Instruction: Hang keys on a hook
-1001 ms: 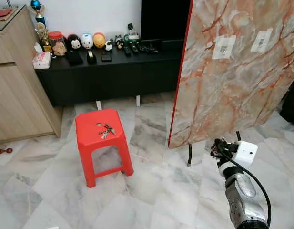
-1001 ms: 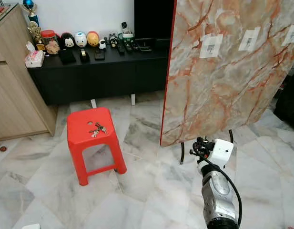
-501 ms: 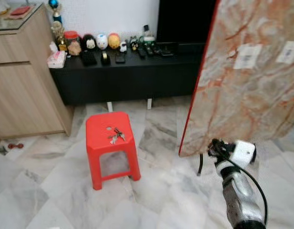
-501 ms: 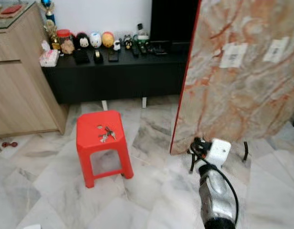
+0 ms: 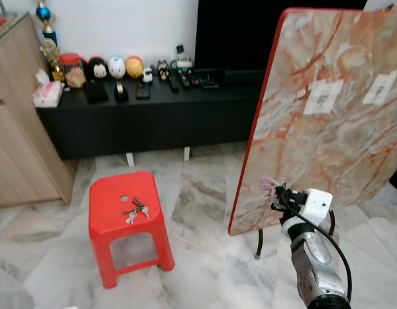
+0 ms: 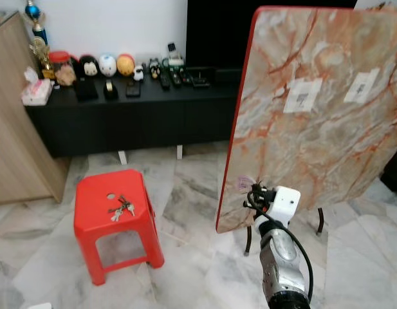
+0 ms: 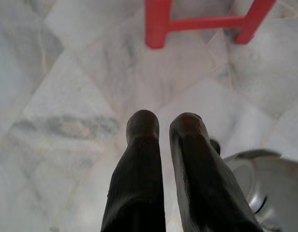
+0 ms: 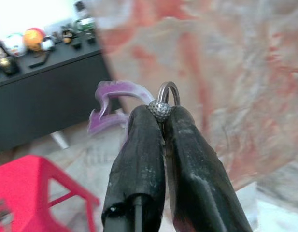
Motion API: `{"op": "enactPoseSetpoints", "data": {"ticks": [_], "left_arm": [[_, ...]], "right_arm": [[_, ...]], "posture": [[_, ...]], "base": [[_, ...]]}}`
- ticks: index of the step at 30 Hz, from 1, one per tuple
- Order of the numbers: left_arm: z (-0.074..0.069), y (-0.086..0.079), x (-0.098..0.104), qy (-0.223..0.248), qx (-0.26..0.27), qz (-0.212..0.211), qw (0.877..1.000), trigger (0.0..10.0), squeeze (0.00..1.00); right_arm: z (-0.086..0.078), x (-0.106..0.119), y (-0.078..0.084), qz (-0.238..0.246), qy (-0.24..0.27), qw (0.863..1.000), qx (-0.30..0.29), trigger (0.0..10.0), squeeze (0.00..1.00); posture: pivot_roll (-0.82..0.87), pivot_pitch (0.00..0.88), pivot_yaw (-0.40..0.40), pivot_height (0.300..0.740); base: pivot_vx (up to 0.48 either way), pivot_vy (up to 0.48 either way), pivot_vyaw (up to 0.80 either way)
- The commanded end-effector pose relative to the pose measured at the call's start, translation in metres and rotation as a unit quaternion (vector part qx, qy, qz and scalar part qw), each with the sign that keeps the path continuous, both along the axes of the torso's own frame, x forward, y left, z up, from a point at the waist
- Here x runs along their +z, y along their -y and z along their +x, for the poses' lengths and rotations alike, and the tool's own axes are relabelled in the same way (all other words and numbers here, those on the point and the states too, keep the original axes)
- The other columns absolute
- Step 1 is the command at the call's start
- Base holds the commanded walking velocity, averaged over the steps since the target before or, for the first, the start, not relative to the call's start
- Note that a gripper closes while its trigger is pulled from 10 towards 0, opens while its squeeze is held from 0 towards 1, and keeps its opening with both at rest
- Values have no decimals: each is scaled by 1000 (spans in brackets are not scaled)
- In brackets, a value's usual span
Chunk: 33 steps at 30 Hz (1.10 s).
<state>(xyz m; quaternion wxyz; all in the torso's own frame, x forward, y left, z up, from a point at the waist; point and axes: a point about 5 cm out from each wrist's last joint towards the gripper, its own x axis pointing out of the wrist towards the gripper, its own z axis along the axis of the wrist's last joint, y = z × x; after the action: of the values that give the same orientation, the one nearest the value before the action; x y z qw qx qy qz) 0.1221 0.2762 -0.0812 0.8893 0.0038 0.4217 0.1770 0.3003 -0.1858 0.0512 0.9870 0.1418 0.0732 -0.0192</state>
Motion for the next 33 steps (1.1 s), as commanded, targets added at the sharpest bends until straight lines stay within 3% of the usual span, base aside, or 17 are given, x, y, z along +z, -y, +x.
{"op": "enactPoseSetpoints", "data": {"ticks": [1,16,20,29,33], "left_arm": [[0,8,-3,-3,-7,-12,1000,10000,0],[-11,-6,-2,-21,8,-17,1000,10000,0],[-14,-7,-3,-23,10,-21,999,10000,0],[-13,8,-8,-28,10,-35,999,10000,0],[-9,14,-10,-28,7,-39,999,10000,0]], "right_arm": [[-1,2,15,-9,4,1000,-23,10000,0],[0,3,16,-9,6,999,-32,10000,0],[-2,2,17,-12,6,999,-40,10000,0],[-6,5,30,-30,12,995,-95,10000,0],[0,17,45,-75,28,989,-125,10000,0]], "posture": [[176,0,-65,740],[180,0,-67,740],[182,0,-67,740],[179,7,-64,740],[176,8,-63,740]], "base": [[375,0,0],[369,0,0],[0,0,0],[0,0,0],[0,0,0]]}}
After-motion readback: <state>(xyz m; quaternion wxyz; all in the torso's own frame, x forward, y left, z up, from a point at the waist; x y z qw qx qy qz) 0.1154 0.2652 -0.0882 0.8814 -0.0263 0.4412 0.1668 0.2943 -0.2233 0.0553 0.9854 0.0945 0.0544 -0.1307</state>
